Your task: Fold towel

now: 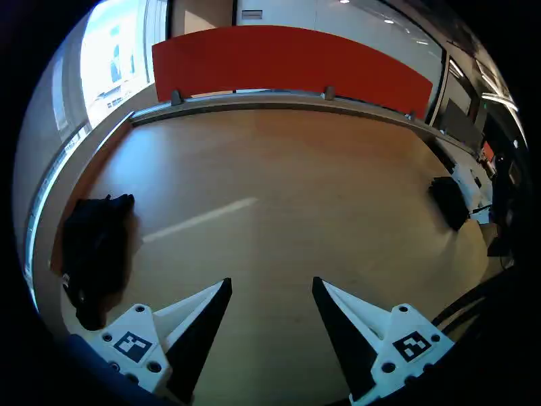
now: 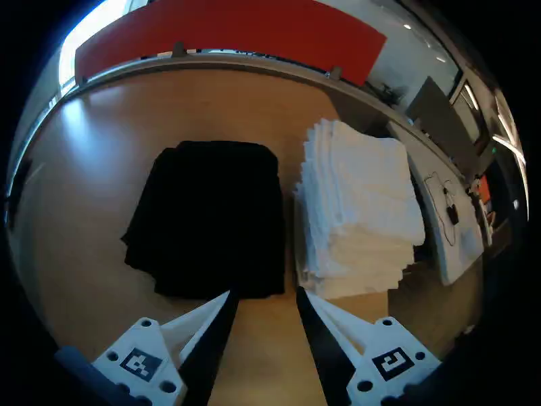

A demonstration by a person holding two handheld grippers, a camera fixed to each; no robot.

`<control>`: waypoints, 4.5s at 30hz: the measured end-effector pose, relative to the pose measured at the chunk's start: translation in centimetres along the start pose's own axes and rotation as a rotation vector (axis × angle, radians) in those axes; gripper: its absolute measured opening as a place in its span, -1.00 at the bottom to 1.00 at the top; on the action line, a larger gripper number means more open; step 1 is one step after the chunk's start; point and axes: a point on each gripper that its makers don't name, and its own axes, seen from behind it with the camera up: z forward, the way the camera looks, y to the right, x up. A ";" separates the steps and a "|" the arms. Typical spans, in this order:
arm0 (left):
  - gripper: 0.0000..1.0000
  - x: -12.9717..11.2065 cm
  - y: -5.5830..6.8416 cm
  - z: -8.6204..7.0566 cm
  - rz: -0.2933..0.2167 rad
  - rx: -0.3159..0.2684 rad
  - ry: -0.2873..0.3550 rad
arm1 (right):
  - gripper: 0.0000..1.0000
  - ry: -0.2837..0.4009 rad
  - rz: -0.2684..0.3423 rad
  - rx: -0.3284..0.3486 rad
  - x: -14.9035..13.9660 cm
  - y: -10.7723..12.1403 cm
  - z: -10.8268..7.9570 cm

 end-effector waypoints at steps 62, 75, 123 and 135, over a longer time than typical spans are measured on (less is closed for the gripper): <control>0.76 16.5 -2.4 -0.9 -0.057 0.030 0.497 | 0.75 0.915 0.110 0.079 26.4 -23.3 -19.6; 0.75 17.3 -4.0 -2.0 -0.074 0.079 0.606 | 0.75 0.916 0.117 0.095 27.2 -26.1 -20.1; 0.76 11.5 -11.0 5.0 0.017 0.179 0.838 | 0.75 0.916 0.148 0.062 25.3 -28.6 -14.4; 0.75 10.3 -11.7 5.6 0.006 0.172 0.860 | 0.75 0.908 0.122 0.060 24.6 -29.5 -13.6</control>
